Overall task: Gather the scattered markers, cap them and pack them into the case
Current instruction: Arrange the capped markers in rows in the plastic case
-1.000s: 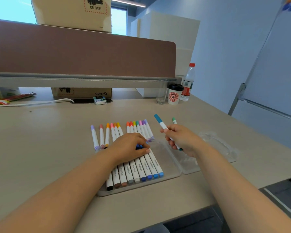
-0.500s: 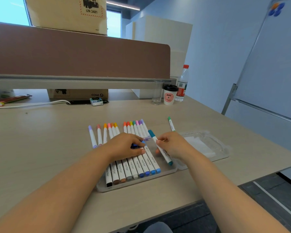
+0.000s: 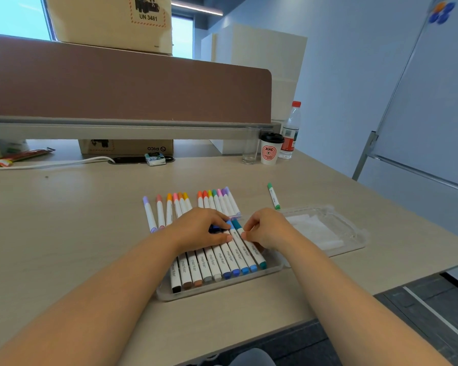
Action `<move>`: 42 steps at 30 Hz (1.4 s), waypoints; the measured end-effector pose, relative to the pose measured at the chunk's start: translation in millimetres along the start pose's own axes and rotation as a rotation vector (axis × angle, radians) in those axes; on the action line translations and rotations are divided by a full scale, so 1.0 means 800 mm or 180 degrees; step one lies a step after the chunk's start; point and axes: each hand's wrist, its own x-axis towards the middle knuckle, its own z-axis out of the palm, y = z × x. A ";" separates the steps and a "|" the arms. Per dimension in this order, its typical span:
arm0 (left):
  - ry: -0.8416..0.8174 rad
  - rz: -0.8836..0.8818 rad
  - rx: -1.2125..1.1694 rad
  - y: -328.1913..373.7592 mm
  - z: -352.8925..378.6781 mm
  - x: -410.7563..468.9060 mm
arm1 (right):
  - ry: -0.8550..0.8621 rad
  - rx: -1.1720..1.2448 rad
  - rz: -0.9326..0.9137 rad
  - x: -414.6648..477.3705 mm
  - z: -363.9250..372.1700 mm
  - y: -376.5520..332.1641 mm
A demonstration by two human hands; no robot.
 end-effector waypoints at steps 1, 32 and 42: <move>0.0007 0.0007 0.0008 0.000 0.000 0.000 | 0.0071 0.0085 -0.0035 0.000 0.001 0.001; -0.0239 0.0276 0.0492 0.006 0.006 0.001 | 0.0148 0.0891 -0.0139 0.036 -0.031 0.027; -0.0353 0.0221 0.0270 0.007 0.005 0.001 | 0.0580 -0.0945 0.0331 0.139 -0.025 0.059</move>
